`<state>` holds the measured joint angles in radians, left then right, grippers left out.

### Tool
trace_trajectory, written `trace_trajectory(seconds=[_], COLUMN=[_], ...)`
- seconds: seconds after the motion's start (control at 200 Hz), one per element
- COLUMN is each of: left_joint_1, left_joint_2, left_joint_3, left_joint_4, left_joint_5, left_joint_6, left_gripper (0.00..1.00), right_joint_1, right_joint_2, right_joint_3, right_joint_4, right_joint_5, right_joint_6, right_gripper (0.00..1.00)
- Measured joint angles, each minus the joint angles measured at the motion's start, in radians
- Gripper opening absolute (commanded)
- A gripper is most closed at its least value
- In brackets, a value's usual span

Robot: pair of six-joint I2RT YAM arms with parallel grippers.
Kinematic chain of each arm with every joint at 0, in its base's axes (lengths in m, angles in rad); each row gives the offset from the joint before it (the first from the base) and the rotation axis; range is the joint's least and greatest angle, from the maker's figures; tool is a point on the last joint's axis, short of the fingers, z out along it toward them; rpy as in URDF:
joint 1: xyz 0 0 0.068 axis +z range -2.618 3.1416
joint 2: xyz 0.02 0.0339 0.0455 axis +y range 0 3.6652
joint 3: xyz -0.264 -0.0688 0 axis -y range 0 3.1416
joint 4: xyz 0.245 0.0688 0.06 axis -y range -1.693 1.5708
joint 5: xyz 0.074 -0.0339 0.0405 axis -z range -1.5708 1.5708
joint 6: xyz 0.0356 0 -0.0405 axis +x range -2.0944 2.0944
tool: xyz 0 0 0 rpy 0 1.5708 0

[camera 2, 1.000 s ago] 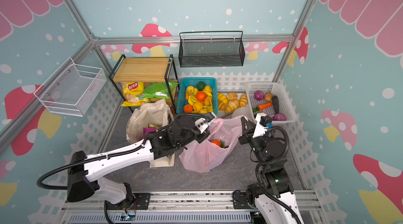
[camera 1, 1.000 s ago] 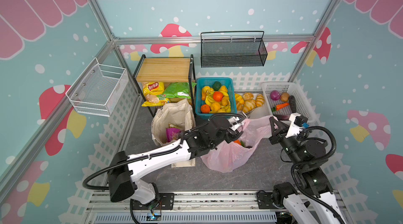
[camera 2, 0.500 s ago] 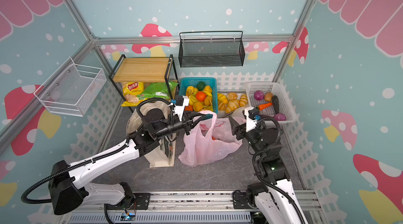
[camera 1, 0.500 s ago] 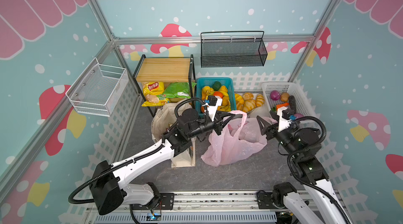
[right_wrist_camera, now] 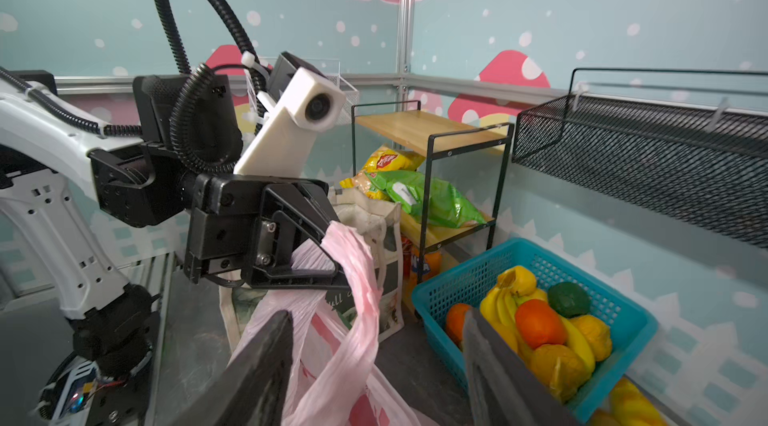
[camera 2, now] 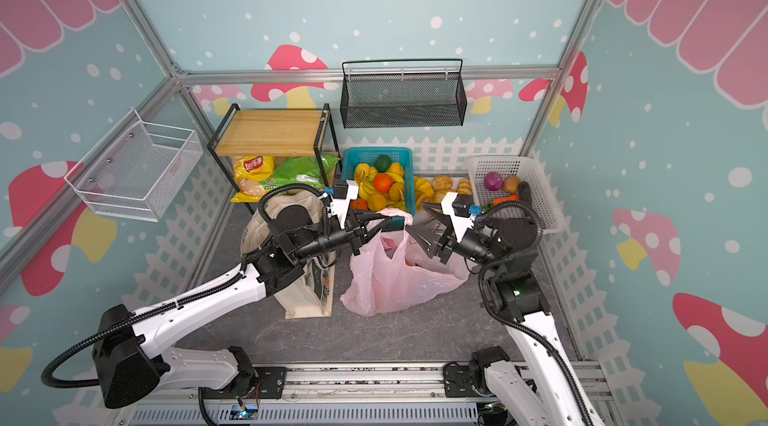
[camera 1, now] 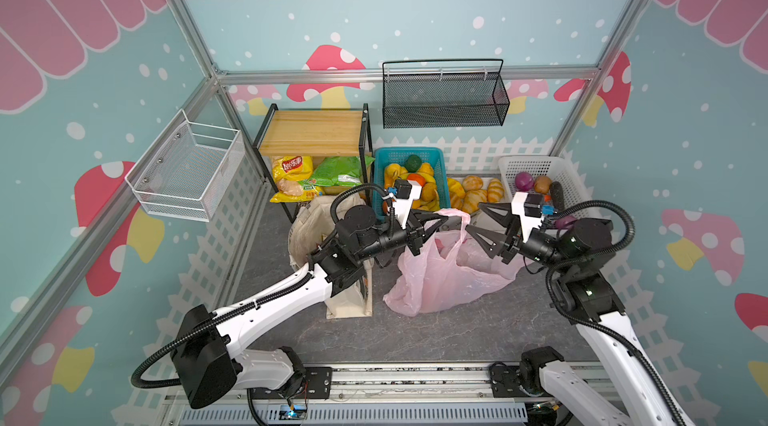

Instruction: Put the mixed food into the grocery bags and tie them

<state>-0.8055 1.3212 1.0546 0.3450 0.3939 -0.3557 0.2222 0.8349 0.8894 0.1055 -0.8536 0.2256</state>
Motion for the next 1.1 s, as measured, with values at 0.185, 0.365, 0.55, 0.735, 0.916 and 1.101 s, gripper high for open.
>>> trace_trajectory(seconds=[0.185,0.365,0.55,0.735,0.916,1.101], left_joint_1=[0.0,-0.005,-0.103,-0.174,-0.222,-0.258], left_joint_2=[0.004,0.003,-0.074,-0.169,-0.163,-0.049], left_joint_3=[0.0,0.0,-0.071,-0.097,-0.073,0.0], left_joint_4=[-0.017,-0.052,-0.108,-0.116,-0.118,-0.127], left_joint_5=[0.0,-0.06,-0.293,-0.412,-0.504,-0.589], left_joint_6=[0.004,0.053,0.214,0.326,0.452,0.569], left_gripper=[0.0,0.41,0.71,0.83,0.89,0.86], right_joint_1=[0.0,0.0,0.001,0.005,0.023,0.035], right_joint_2=[0.056,0.054,0.058,0.096,0.139,0.146], right_joint_3=[-0.005,-0.01,-0.01,-0.006,0.037,0.082], right_joint_4=[0.097,0.19,0.287,0.305,0.272,0.257], right_joint_5=[-0.095,-0.135,-0.12,-0.08,-0.054,-0.033], right_joint_6=[0.104,0.218,0.37,0.452,0.483,0.503], right_gripper=[0.12,0.0,0.0,0.0,0.0,0.0])
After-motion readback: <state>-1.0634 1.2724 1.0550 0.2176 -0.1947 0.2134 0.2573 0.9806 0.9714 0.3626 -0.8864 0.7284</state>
